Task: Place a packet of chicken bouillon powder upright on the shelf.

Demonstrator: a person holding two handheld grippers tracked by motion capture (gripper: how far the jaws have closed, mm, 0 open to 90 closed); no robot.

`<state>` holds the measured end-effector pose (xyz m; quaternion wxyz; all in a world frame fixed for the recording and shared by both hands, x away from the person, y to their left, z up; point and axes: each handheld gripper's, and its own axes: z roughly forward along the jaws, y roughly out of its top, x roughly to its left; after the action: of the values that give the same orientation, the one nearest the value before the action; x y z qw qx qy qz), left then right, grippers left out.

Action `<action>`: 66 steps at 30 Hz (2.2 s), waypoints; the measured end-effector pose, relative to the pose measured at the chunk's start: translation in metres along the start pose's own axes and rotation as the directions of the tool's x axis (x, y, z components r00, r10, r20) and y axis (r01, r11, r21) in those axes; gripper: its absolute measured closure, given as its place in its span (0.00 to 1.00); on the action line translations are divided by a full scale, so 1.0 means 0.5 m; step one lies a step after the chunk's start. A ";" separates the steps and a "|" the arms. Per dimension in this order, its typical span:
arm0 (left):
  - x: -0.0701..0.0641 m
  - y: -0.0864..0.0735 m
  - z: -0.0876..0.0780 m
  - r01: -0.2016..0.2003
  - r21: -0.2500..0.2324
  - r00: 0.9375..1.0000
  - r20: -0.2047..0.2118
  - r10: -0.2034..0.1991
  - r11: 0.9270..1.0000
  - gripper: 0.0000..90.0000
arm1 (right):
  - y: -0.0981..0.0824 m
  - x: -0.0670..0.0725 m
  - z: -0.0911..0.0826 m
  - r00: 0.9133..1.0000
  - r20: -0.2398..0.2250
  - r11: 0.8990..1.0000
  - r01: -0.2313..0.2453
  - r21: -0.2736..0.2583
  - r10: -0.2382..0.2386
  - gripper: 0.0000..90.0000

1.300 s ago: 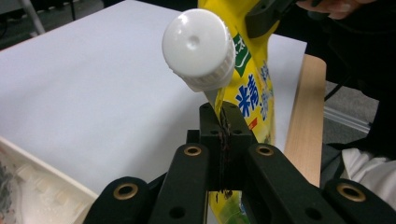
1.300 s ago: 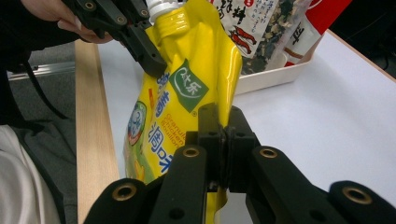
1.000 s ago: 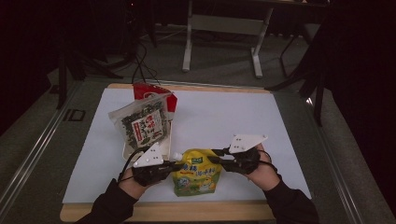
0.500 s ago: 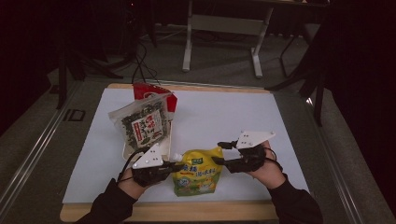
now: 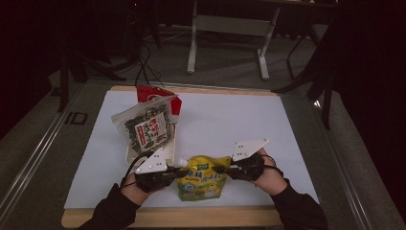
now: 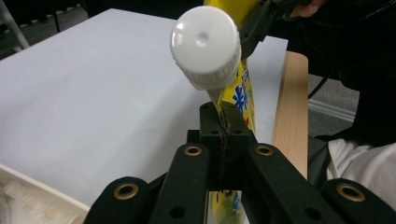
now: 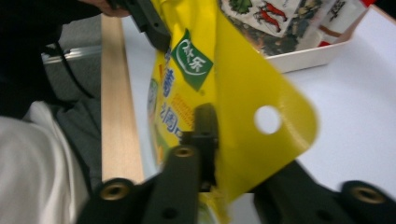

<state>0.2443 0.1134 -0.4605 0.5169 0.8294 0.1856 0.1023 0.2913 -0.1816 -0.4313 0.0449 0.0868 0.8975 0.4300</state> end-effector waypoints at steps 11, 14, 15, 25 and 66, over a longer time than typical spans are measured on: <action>-0.004 0.022 -0.020 0.003 -0.036 0.999 0.035 -0.002 0.999 1.00 | 0.021 0.006 -0.032 0.999 -0.036 0.999 0.016 -0.047 -0.017 1.00; -0.003 0.031 -0.026 0.006 -0.051 0.999 0.033 -0.004 0.999 0.98 | 0.026 0.004 -0.038 0.999 -0.039 0.998 0.019 -0.062 -0.022 1.00; -0.003 0.033 -0.028 0.012 -0.053 0.999 0.033 -0.010 0.999 0.95 | 0.028 0.003 -0.040 0.999 -0.044 0.998 0.021 -0.066 -0.024 1.00; -0.008 0.025 -0.030 0.040 -0.085 0.998 -0.036 -0.044 0.996 0.50 | 0.050 -0.016 -0.062 0.999 -0.018 0.995 0.028 -0.094 -0.029 1.00; -0.086 -0.082 0.032 0.086 -0.057 0.996 -0.020 -0.087 0.995 0.02 | 0.231 -0.073 -0.023 0.995 -0.002 0.970 0.098 -0.225 -0.101 1.00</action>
<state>0.2028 0.0989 -0.5033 0.5418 0.8045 0.2244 0.0944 0.3390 -0.1263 -0.3339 0.0700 0.0333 0.8467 0.5263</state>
